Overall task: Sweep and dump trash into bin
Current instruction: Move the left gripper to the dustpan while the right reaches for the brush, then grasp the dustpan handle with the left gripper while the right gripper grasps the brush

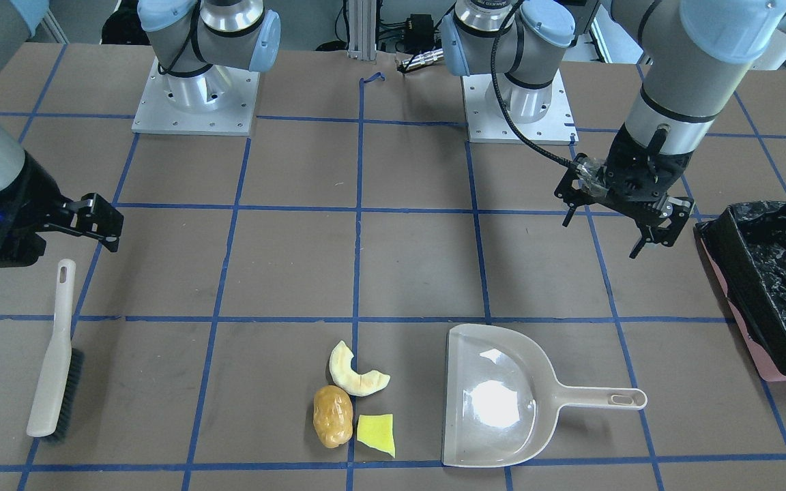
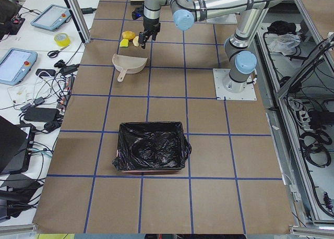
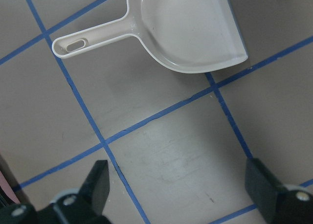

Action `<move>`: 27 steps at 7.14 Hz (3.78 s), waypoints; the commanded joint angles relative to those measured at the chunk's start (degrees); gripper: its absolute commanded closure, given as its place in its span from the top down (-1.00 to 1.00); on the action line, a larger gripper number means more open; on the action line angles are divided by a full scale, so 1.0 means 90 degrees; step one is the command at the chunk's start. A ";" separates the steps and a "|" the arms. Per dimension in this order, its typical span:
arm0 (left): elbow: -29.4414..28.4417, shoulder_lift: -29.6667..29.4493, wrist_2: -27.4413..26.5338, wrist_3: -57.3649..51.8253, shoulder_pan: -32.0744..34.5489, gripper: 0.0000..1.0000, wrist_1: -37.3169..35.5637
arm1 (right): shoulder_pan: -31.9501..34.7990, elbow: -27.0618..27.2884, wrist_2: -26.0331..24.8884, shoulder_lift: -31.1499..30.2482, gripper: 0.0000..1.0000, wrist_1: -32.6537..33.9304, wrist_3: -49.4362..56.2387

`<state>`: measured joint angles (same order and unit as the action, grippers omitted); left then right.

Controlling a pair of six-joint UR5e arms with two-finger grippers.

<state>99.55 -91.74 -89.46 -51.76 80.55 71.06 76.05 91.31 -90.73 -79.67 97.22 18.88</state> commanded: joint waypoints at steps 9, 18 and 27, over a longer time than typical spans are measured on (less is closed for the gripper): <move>-0.1118 -0.2538 -0.0139 -0.5264 -0.0581 1.00 -0.1253 | -0.0862 0.1299 -0.0543 0.1176 0.79 0.1638 0.2482; -0.1920 -0.3576 -0.0441 -0.5607 -0.0249 1.00 -0.0787 | -0.0970 0.1251 -0.0524 0.1157 0.10 0.1639 0.1945; -0.1920 -0.3635 -0.0295 -0.5557 -0.0200 0.05 -0.0845 | -0.0533 0.1173 -0.0075 0.0728 -0.74 0.1025 0.0200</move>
<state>82.27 -124.45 -92.49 -101.80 78.75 63.53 69.12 101.92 -92.20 -71.98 108.44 25.15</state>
